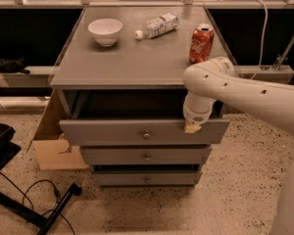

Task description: Open top drawer

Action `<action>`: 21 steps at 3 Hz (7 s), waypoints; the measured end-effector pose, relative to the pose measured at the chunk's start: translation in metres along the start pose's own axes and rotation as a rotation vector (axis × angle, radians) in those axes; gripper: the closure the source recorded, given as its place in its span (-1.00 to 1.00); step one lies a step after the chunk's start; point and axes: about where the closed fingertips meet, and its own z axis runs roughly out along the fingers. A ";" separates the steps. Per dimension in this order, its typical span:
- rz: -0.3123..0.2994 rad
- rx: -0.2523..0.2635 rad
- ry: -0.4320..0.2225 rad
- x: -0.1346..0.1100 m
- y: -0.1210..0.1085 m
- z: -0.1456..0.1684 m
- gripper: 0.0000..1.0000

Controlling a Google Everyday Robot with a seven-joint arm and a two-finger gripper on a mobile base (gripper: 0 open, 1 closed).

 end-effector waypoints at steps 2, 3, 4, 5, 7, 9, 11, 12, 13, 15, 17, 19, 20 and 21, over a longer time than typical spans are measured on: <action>0.000 -0.011 0.006 0.005 0.008 -0.006 1.00; 0.001 -0.025 0.007 0.010 0.018 -0.010 1.00; 0.002 -0.044 0.006 0.016 0.032 -0.017 1.00; 0.002 -0.044 0.006 0.016 0.032 -0.018 1.00; -0.005 -0.081 -0.006 0.023 0.062 -0.030 1.00; -0.034 -0.131 -0.019 0.024 0.092 -0.044 1.00; -0.035 -0.147 -0.032 0.032 0.106 -0.060 1.00; -0.035 -0.147 -0.032 0.032 0.105 -0.061 0.65; -0.035 -0.147 -0.032 0.032 0.105 -0.061 0.18; -0.035 -0.147 -0.032 0.032 0.106 -0.061 -0.90; -0.035 -0.147 -0.032 0.032 0.106 -0.061 -1.00; -0.007 -0.323 -0.041 0.028 0.181 -0.028 -0.48; -0.009 -0.359 -0.037 0.026 0.192 -0.029 0.00; -0.009 -0.359 -0.037 0.026 0.188 -0.032 0.46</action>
Offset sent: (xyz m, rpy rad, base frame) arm -0.2340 -0.1137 0.1090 -0.0434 0.2416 -0.0119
